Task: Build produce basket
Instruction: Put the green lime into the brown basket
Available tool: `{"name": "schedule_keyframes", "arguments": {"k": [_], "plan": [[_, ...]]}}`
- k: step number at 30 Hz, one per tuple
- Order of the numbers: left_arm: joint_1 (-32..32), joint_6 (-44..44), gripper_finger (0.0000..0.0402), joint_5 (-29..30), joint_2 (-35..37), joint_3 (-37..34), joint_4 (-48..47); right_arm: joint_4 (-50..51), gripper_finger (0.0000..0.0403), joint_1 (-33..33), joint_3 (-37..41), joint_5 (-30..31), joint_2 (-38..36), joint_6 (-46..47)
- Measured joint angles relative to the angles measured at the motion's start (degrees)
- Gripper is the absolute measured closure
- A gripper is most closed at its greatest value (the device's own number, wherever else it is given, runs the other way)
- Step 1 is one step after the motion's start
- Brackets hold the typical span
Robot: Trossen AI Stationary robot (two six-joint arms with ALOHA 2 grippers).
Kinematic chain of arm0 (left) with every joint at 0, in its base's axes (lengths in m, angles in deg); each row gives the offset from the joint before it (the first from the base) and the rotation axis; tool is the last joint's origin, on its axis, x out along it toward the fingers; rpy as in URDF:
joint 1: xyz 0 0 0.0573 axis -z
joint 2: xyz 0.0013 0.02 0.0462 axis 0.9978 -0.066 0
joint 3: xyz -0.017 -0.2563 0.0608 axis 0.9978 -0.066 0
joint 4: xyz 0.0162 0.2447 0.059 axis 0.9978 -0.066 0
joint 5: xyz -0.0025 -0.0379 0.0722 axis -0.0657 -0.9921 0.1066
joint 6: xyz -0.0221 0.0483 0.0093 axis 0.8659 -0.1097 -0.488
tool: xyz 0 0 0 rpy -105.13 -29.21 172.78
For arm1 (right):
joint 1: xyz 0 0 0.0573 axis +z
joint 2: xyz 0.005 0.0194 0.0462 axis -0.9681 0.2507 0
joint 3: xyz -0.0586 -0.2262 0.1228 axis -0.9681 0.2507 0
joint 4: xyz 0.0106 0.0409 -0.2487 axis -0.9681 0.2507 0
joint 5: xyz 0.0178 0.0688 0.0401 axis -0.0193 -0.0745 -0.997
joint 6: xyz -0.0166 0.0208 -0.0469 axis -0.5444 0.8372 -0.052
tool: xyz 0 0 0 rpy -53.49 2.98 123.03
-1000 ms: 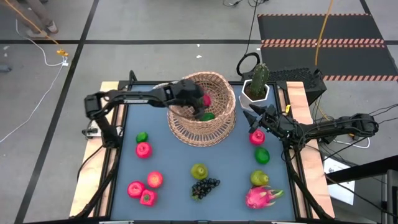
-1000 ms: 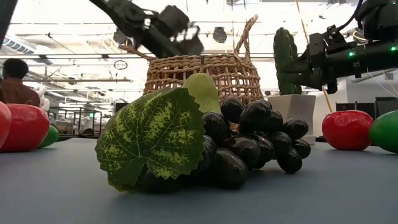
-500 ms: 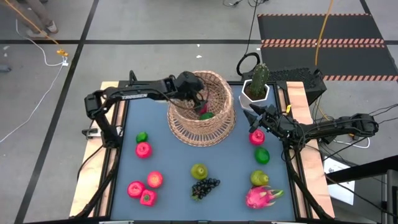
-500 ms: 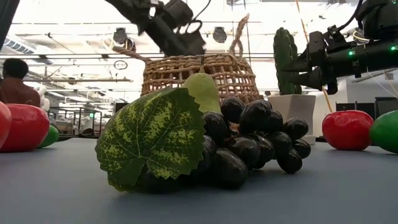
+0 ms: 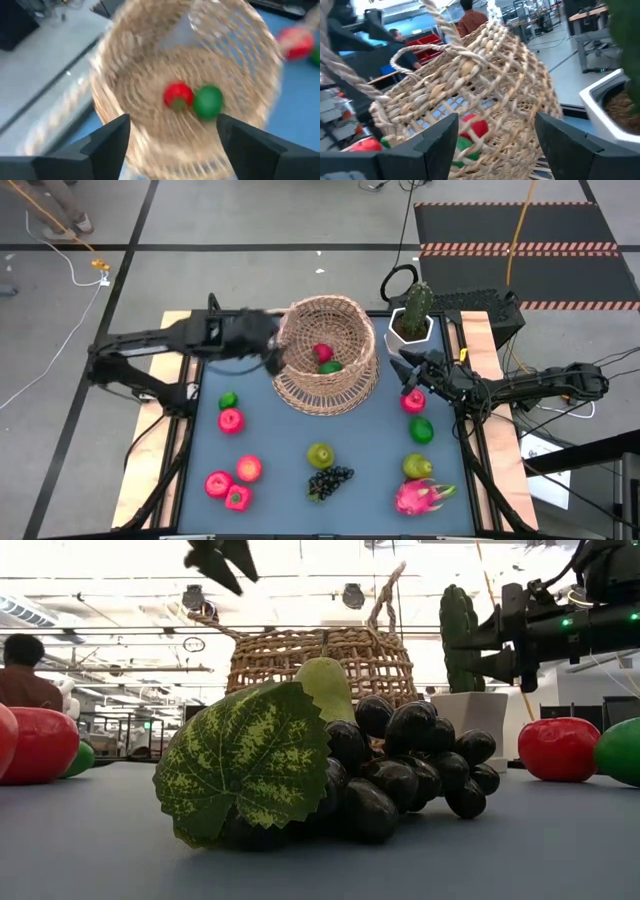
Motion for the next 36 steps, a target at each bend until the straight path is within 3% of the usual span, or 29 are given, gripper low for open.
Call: {"name": "schedule_keyframes", "arguments": {"k": [9, 15, 24, 36], "plan": [[17.59, 25.62, 0.0120, 4.18, 8.46, -20.92, -2.70, 0.02, 0.0147, 0.02, 0.00, -1.49, 0.02, 0.11], [18.03, 41.41, 0.0101, 3.38, 9.24, -33.28, -3.59, 0.04, 0.0147, 0.02, 0.00, -1.49, 0.02, -0.90], [11.20, 45.52, 0.0074, -7.68, 9.24, -42.66, -4.93, 0.06, 0.0147, 0.02, 0.00, -1.49, 0.02, -0.73], [6.42, 40.32, 0.0071, -14.25, 9.24, -43.06, -6.73, 1.77, 0.0147, 0.02, 0.00, -1.80, 0.04, 0.19]]}}
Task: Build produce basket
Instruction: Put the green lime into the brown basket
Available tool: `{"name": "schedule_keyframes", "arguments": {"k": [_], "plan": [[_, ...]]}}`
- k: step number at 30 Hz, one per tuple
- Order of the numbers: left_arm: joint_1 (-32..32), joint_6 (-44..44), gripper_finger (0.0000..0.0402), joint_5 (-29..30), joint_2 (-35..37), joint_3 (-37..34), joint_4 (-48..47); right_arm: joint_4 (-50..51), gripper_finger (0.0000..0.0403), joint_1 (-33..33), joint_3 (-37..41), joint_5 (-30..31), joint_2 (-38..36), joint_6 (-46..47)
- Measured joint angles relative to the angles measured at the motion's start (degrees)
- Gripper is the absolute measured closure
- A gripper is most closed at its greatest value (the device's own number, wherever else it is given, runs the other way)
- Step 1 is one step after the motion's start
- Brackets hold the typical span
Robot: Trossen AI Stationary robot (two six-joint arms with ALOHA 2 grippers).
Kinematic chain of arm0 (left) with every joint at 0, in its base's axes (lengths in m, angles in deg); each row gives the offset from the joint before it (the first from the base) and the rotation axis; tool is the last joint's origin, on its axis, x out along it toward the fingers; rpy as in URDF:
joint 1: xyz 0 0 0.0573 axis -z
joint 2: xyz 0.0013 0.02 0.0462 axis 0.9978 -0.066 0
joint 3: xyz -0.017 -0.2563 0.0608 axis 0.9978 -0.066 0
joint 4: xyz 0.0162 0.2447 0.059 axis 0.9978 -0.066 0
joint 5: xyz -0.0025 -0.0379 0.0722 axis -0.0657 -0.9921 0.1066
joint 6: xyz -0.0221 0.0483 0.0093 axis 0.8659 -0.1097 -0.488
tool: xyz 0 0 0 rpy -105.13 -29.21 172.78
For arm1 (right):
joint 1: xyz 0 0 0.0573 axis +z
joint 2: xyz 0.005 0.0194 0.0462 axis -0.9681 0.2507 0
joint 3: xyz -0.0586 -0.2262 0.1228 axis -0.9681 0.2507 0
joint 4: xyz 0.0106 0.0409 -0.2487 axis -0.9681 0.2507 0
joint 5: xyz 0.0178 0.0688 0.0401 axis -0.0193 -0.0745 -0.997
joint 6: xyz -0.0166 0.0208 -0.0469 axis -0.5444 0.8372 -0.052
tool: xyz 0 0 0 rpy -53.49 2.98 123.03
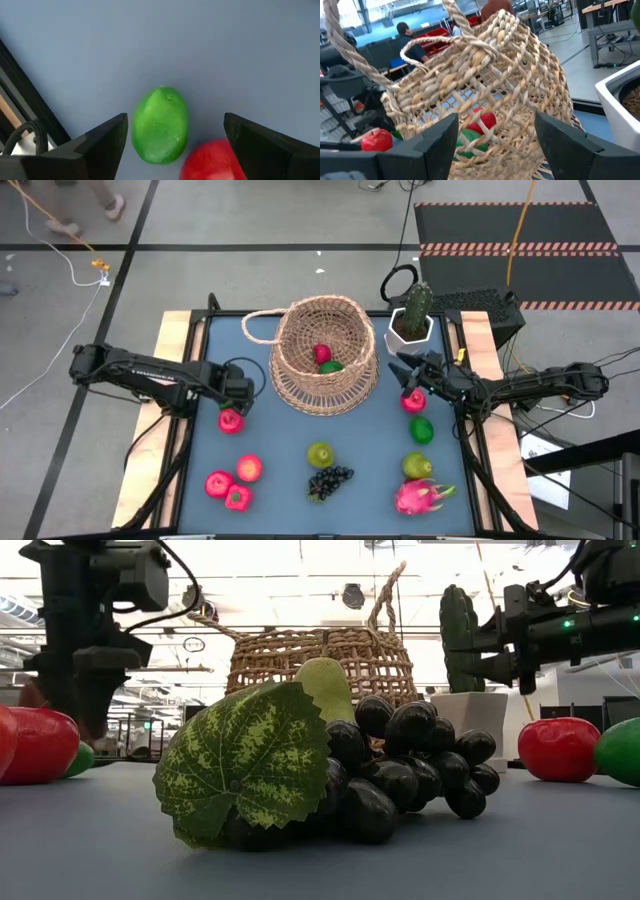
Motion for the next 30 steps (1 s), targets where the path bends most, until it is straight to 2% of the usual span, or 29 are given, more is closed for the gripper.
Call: {"name": "schedule_keyframes", "arguments": {"k": [4, 10, 20, 23, 27, 30], "plan": [[-1.57, 0.32, 0.0079, -1.55, 0.00, -2.41, 0.58, 0.93, 0.0147, 0.00, 0.00, 0.00, 0.00, 0.10], [-3.27, 1.84, 0.0113, -4.39, -0.02, -6.68, 1.94, 0.92, 0.0147, 0.00, 0.00, -0.11, 0.00, 0.20], [-3.36, -0.96, 0.0208, -4.11, -0.02, -6.54, 3.83, 0.87, 0.0147, -0.01, 0.00, -1.14, 0.00, 1.60], [-3.36, -1.01, 0.0209, -2.43, -0.02, -4.51, 2.70, 0.89, 0.0147, 0.00, 0.00, -1.14, 0.00, 3.34], [-3.25, -2.60, 0.0197, 2.69, -0.02, 1.94, -1.62, 0.89, 0.0147, -0.01, 0.00, -1.28, 0.00, 5.46], [-2.82, -2.74, 0.0195, 8.73, -0.02, 9.28, -4.61, 0.73, 0.0147, -0.04, 0.00, -5.82, -0.02, 6.28]]}}
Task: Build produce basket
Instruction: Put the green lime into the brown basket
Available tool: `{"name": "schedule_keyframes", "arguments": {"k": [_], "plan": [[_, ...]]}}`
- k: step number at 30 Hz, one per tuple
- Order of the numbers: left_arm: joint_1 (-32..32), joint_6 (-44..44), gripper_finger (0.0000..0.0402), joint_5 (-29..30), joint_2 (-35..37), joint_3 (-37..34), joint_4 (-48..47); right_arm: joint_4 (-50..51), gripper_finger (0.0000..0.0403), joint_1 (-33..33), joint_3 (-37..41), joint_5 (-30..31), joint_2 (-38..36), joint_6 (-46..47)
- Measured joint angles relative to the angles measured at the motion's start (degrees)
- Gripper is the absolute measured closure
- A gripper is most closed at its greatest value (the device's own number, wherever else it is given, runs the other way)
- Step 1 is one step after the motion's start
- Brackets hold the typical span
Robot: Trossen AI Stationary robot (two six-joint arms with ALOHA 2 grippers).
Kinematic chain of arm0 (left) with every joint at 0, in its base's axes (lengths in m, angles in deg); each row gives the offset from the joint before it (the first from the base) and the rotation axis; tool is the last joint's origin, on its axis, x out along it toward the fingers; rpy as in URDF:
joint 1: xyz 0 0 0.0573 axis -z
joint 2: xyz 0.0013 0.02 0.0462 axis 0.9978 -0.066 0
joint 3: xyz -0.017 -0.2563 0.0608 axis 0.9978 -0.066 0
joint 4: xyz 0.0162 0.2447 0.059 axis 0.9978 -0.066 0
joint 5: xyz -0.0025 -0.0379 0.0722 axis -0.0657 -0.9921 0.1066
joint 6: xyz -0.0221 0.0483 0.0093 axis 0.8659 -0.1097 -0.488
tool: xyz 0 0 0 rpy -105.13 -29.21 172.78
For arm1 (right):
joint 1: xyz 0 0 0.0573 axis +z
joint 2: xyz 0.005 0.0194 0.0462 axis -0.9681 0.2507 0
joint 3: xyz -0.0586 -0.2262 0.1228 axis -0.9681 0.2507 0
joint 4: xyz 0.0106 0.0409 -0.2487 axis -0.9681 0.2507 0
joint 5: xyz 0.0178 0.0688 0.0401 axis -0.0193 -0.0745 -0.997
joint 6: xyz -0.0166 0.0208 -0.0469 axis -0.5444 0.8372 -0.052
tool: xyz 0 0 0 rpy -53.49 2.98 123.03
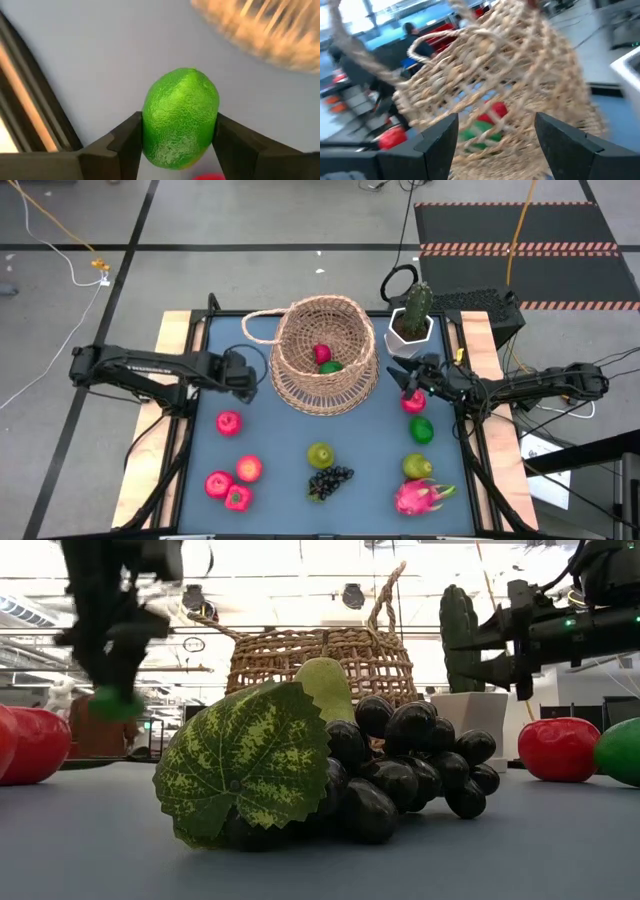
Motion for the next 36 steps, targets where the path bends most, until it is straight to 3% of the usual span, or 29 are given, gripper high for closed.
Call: {"name": "schedule_keyframes", "arguments": {"k": [5, 9, 13, 16, 20, 27, 36], "plan": [[3.08, -2.88, 0.0210, 11.18, 0.00, 13.50, -1.66, -1.93, 0.0147, 0.02, 0.00, -10.17, 0.02, 0.56], [4.82, -16.17, 0.0205, 15.81, 0.11, 21.44, 6.07, -4.46, 0.0147, 0.02, 0.00, -11.69, 0.00, -2.57], [4.42, -35.71, 0.0203, 9.88, -0.56, 22.45, 26.78, -6.91, 0.0147, 0.02, 0.00, -11.48, 0.00, -6.14], [3.04, -43.41, 0.0208, 6.61, -3.17, 22.40, 36.68, -8.45, 0.0147, 0.04, 0.00, -8.59, 0.00, -5.93], [0.02, -42.60, 0.0201, 6.77, -9.41, 22.38, 41.36, -6.69, 0.0147, 0.02, 0.00, -4.01, 0.00, -3.23], [-6.66, -43.48, 0.0188, 3.94, -21.34, 22.25, 49.13, -2.69, 0.0147, 0.02, 0.00, -3.97, 0.03, -0.25], [-14.60, -42.79, 0.0161, -3.84, -26.83, 22.27, 53.14, -2.79, 0.0147, 0.02, 0.00, -3.76, 0.00, -0.22]]}}
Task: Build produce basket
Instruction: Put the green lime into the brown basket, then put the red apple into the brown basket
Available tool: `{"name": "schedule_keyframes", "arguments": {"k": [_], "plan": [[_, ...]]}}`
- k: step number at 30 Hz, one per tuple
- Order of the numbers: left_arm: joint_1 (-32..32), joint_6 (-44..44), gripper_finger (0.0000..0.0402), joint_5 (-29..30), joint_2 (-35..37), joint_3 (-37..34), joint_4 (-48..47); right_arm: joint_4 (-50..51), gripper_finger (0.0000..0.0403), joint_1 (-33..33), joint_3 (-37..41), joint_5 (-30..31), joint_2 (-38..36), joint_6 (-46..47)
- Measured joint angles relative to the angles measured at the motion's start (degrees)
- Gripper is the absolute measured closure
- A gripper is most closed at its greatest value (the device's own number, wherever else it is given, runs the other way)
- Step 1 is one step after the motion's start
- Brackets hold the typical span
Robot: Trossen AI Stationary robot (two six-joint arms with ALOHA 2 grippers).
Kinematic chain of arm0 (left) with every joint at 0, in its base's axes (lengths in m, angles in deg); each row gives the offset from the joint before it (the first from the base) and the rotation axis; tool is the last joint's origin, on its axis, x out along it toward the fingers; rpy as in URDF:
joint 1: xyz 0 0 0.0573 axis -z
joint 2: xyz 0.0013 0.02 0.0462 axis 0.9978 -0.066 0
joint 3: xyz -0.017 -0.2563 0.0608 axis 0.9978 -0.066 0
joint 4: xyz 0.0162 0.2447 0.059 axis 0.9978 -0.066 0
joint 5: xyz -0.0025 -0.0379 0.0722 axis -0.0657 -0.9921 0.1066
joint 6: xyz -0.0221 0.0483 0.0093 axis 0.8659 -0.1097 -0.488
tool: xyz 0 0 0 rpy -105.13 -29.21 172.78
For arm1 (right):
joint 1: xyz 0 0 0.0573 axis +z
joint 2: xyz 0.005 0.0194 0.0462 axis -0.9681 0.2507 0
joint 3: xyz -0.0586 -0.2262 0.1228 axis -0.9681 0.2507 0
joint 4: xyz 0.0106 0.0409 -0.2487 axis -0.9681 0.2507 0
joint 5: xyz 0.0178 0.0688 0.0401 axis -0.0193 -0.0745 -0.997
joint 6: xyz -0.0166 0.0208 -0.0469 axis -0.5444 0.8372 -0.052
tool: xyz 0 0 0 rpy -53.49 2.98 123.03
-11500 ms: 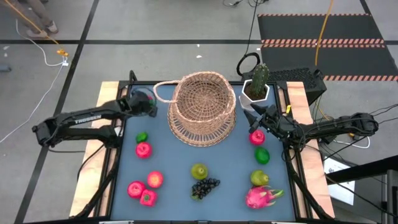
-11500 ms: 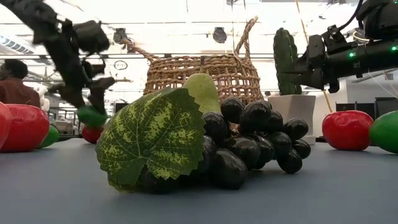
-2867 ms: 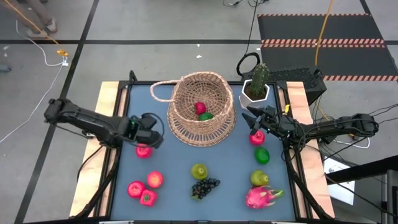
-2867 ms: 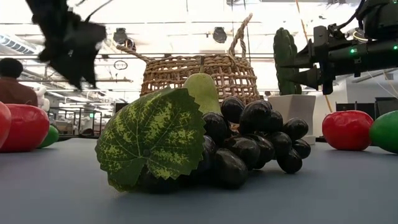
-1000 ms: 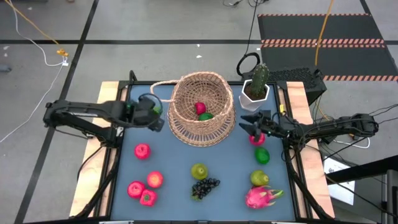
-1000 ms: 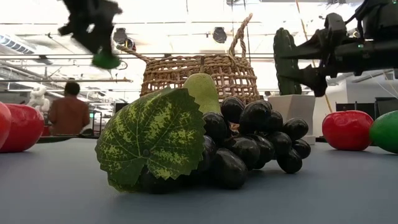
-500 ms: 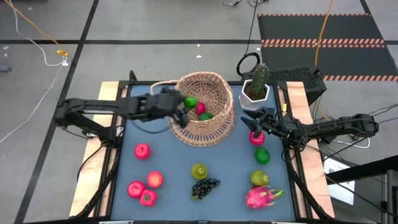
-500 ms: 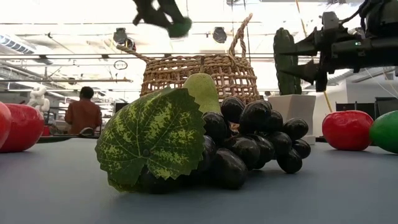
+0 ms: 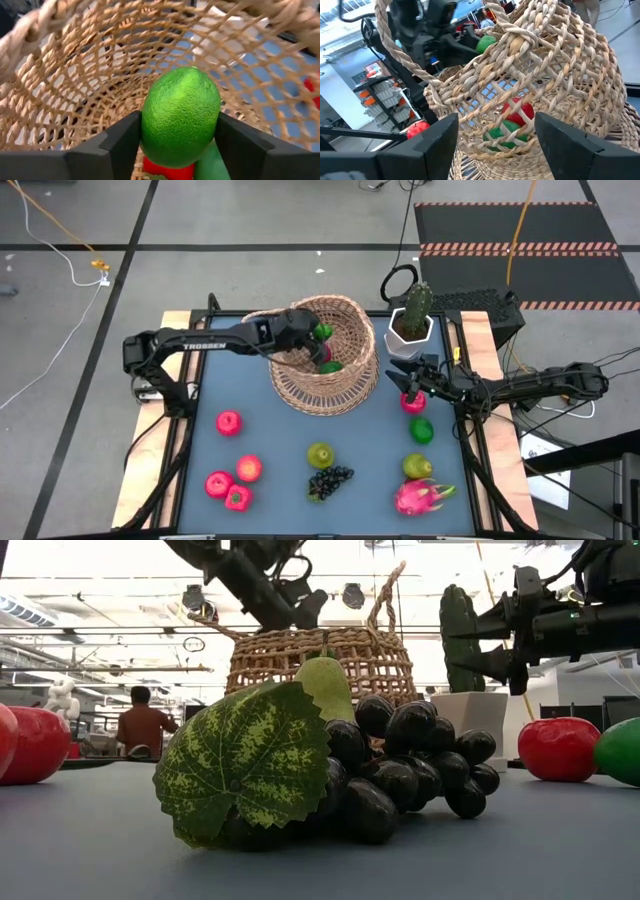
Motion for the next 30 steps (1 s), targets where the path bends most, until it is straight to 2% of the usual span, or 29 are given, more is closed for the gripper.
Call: {"name": "schedule_keyframes", "arguments": {"k": [10, 15, 20, 23, 26, 30], "plan": [[-0.61, -3.89, 0.0061, -1.13, 0.01, 0.02, 0.35, -0.02, 0.0147, 0.00, 0.00, 0.01, 0.02, -0.56], [-0.04, -5.54, 0.0047, -1.76, 2.69, 0.00, -0.87, 0.18, 0.0147, 0.02, 0.00, 1.02, 0.00, -2.03], [3.42, -8.18, 0.0046, -8.28, 11.33, 0.02, -4.86, 4.37, 0.0147, 0.00, 0.00, 4.38, 0.01, -2.88], [7.21, -8.79, 0.0046, -10.23, 16.98, 0.10, -12.35, 6.31, 0.0147, 0.02, 0.01, 5.67, 0.02, -2.91], [12.03, -9.96, 0.0046, -11.53, 21.33, 0.20, -25.66, 5.82, 0.0147, 0.01, 0.00, 5.69, 0.02, -3.41], [19.06, -2.10, 0.0046, -11.65, 23.55, 0.13, -40.40, 4.19, 0.0147, 0.02, 0.00, 5.64, 0.00, -6.13]]}}
